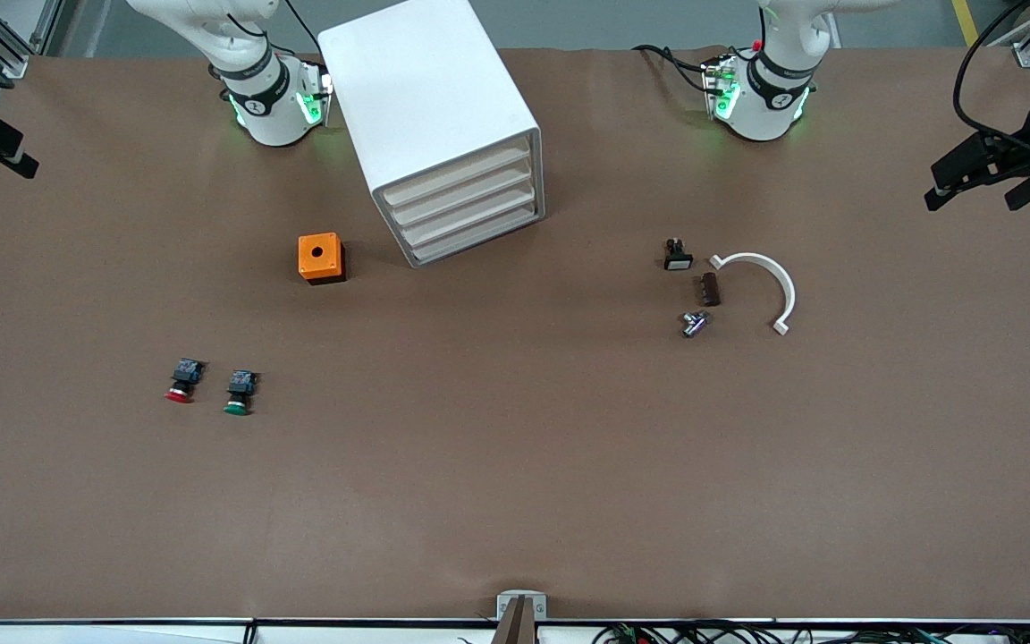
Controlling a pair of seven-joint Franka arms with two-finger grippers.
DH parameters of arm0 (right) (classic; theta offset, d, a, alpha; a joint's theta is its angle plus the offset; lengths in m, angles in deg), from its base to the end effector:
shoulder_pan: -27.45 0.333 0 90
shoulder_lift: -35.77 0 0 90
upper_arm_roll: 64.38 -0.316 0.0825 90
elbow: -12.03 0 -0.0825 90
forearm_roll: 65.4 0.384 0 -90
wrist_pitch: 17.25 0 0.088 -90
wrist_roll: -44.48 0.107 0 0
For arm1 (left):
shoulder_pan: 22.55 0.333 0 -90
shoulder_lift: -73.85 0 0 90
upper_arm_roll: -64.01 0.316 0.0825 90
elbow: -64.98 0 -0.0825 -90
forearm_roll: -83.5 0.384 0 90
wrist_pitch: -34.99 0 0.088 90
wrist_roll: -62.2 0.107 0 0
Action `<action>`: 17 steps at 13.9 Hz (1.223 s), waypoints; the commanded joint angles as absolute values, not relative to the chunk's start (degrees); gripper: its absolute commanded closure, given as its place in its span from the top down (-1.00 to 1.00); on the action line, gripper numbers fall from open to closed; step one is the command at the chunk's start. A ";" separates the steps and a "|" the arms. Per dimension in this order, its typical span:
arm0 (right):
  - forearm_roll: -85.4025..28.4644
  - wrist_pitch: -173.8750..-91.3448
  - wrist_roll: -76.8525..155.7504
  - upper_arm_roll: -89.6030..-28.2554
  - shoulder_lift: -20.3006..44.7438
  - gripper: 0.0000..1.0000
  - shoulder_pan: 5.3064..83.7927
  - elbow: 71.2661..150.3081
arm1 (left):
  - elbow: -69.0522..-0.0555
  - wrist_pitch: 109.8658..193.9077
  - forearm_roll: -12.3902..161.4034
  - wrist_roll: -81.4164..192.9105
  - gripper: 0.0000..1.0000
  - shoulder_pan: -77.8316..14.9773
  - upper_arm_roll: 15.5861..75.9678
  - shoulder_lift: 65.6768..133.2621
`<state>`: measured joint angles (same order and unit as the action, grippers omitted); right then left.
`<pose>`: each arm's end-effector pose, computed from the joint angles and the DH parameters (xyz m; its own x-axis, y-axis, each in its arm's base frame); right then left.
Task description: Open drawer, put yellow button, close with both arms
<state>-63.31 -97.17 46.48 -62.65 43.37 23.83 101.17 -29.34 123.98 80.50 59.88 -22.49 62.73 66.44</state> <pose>0.4908 -0.0428 0.6859 0.9922 -0.1212 -0.0296 -0.1223 -0.9917 -0.0391 0.5116 -0.0174 0.6565 0.9992 0.0183 0.0343 0.0166 -0.9986 0.0508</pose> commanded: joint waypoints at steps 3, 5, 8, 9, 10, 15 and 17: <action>-62.41 -96.97 46.85 -62.97 44.04 1.00 23.23 101.68 | -28.36 122.26 81.83 56.66 1.00 -22.55 59.36 66.99; -62.41 -96.97 46.85 -62.97 44.04 1.00 23.23 101.85 | -28.27 122.26 81.74 56.75 1.00 -22.38 59.27 66.90; -62.41 -96.88 46.85 -62.97 44.12 1.00 23.23 101.94 | -28.18 122.26 81.74 56.83 1.00 -22.38 59.27 66.90; -62.41 -96.79 46.85 -62.97 44.12 1.00 23.32 101.94 | -28.18 122.18 81.74 57.45 1.00 -22.20 59.36 66.90; -62.41 -96.62 46.85 -62.97 44.12 1.00 23.32 101.94 | -28.18 122.17 81.65 57.63 1.00 -22.11 59.62 66.82; -62.41 -96.35 46.85 -62.97 44.12 1.00 23.32 102.03 | -28.18 121.82 81.65 57.54 1.00 -22.11 59.53 66.73; -62.41 -96.35 46.85 -62.97 44.12 1.00 23.32 101.94 | -28.09 121.82 81.65 57.45 1.00 -22.20 59.36 66.73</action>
